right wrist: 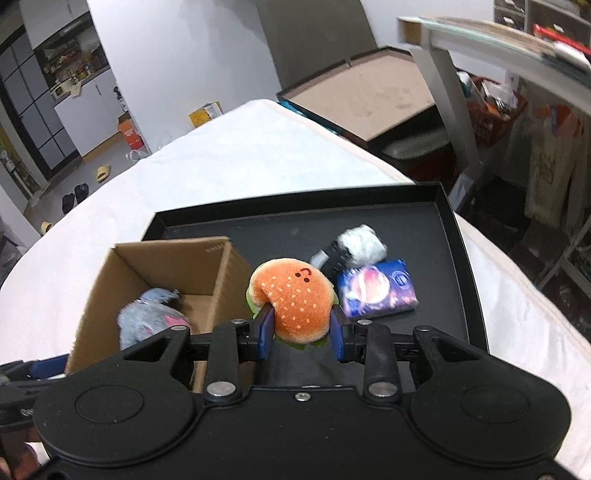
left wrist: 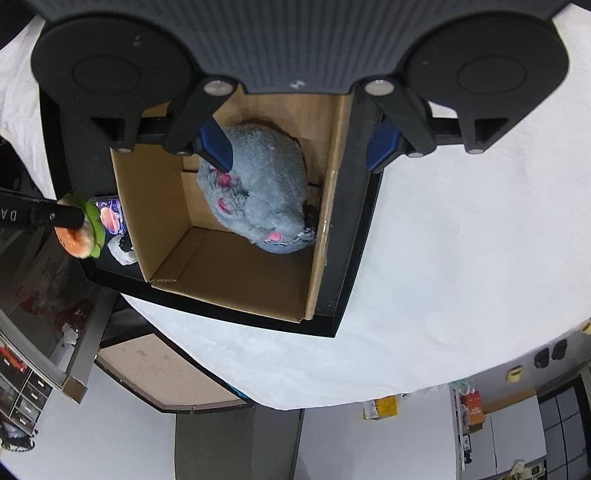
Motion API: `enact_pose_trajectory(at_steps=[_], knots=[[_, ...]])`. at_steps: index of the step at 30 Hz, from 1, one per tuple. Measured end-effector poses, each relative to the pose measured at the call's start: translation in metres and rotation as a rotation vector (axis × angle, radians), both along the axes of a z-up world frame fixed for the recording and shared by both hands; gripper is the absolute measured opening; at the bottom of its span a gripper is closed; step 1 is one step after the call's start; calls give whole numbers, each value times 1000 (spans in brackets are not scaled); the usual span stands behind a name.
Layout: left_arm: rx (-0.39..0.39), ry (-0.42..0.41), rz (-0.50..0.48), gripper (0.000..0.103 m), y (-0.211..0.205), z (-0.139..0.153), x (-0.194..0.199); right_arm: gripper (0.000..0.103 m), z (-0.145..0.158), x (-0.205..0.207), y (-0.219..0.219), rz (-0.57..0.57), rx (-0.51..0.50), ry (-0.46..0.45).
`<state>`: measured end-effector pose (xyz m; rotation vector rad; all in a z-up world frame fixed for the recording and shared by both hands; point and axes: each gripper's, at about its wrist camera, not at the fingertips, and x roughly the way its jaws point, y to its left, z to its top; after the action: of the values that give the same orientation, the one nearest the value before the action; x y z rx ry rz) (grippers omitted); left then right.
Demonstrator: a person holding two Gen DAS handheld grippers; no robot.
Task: Organize soft objects
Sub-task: 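Carry the hamburger plush into the box and open the right gripper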
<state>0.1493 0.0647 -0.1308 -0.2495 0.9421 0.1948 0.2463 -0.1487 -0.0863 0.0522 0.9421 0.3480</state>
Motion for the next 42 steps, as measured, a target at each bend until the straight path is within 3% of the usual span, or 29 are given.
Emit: enact_pose_trajectory(at_steps=[13, 16, 25, 28, 31, 42], knots=[[-96, -36, 11, 67, 18, -7, -7, 31, 17, -1, 54, 72, -33, -47], [-114, -41, 19, 58, 22, -7, -8, 31, 17, -1, 64, 88, -42, -48], [-157, -19, 45, 18, 35, -17, -9, 32, 15, 0, 92, 114, -49, -44], [-171, -15, 66, 17, 42, -19, -9, 34, 16, 0, 102, 132, -37, -47], [-188, -15, 75, 17, 47, -21, -10, 46, 11, 0, 111, 153, -26, -35], [-194, -6, 100, 17, 48, -20, -11, 47, 9, -5, 91, 127, -55, -20]])
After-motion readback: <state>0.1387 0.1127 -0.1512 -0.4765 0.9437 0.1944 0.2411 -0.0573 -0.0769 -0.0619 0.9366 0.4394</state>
